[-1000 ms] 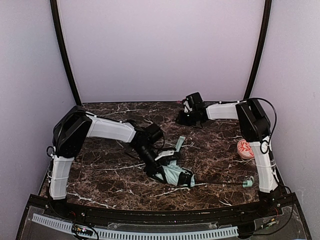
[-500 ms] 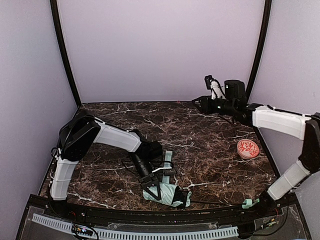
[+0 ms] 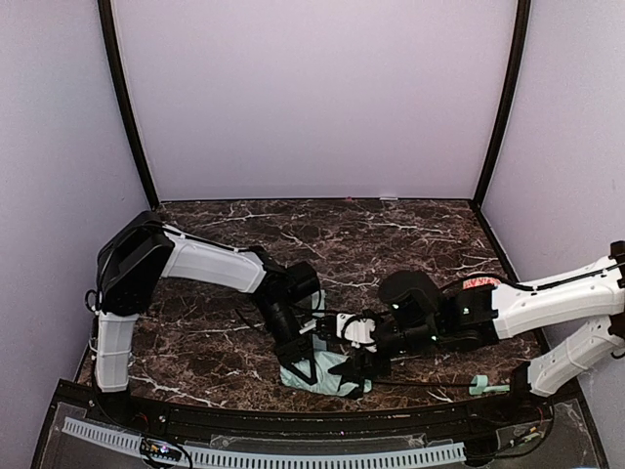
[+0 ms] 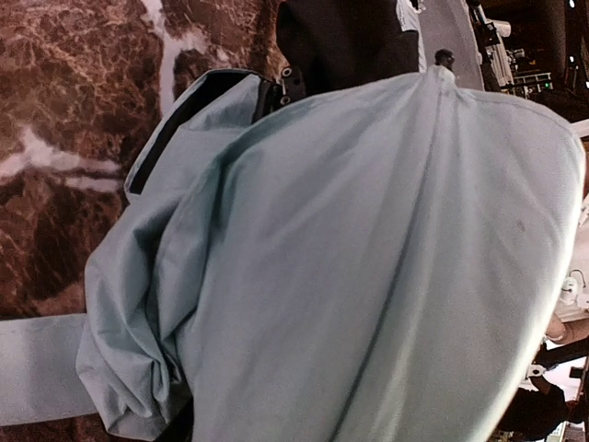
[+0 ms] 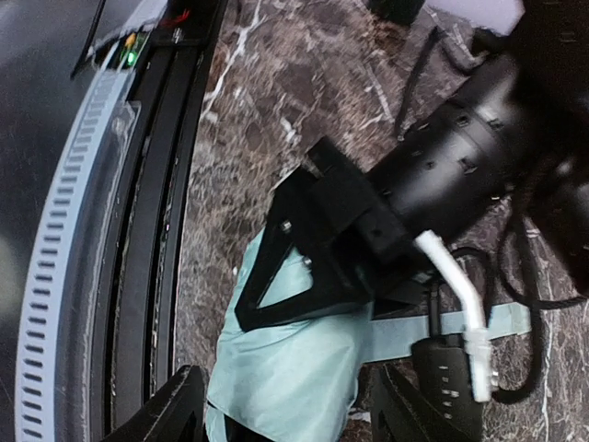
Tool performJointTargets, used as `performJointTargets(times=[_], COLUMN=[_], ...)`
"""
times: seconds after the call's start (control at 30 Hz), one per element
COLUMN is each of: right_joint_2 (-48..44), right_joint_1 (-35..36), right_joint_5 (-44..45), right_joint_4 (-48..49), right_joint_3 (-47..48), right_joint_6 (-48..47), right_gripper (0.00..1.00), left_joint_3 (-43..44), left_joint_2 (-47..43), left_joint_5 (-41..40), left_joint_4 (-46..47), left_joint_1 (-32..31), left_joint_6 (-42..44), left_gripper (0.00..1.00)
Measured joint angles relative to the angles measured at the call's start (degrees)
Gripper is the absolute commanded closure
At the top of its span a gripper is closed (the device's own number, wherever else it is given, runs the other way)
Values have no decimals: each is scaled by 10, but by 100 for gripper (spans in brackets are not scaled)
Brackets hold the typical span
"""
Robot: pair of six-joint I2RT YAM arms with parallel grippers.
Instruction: Put away the umbrella
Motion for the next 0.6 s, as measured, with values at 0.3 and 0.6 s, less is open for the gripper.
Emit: performJointTargets(times=[0.3, 0.6], right_joint_2=[80, 163], right_joint_1=[47, 51], right_joint_5=[69, 105], right_joint_4=[-20, -8], right_joint_3=[17, 25], right_joint_6=[-80, -79], right_gripper=[28, 44], left_joint_3=[-8, -12], left_joint_2=[-4, -4], left_joint_5=[-8, -3], left_joint_4=[16, 21], left_joint_1=[0, 1], left_joint_6=[-8, -8], left_gripper=[100, 100])
